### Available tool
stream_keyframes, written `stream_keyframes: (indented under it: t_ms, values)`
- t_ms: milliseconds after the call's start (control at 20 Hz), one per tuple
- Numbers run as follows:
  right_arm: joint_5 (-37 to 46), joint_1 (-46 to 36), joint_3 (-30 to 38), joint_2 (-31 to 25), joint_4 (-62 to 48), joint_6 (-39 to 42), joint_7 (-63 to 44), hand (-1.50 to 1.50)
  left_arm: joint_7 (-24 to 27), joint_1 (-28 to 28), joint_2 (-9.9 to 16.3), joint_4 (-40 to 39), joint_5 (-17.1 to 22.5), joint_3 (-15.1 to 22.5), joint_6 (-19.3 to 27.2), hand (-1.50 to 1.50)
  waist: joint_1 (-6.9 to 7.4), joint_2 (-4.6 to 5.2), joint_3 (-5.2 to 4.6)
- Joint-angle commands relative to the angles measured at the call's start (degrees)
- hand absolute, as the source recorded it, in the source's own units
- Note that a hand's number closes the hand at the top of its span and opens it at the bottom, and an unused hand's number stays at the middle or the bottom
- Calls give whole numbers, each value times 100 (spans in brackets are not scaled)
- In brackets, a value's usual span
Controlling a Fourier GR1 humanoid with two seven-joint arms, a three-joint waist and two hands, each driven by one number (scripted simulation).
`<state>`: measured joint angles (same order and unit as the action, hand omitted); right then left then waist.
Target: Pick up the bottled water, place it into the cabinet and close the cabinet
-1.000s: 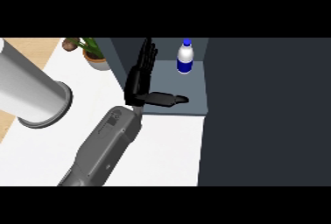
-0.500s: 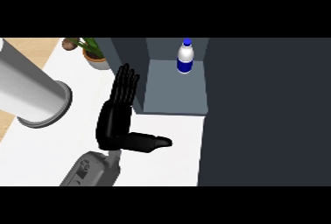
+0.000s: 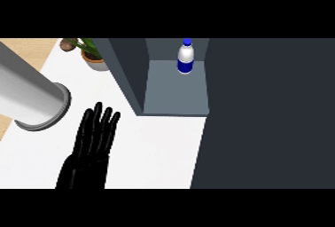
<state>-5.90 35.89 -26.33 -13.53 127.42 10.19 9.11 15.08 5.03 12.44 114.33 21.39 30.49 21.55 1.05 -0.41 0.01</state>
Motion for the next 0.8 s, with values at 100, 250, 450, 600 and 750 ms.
stream_keyframes:
  t_ms: [100,250,450,600,750]
  values:
    - [571,-187,-621,-405,263,375,-281,150,522,1245,460,845,41,-120,-185,-150,-13,14,-8]
    - [716,-114,-1092,-423,607,381,-529,150,697,1959,811,1421,95,-253,-297,-150,25,-5,-12]
    - [1166,-518,-1531,-220,533,313,-648,150,778,2284,948,1681,394,-608,-516,-150,21,11,-12]
    - [1443,-655,-1713,-104,430,254,-732,150,1029,2833,1273,1837,825,-1010,-1041,-150,96,2,-21]
    - [1426,-800,-1834,-91,568,373,-1140,150,1195,3038,1248,1818,1048,-1248,-1234,-150,90,20,-19]
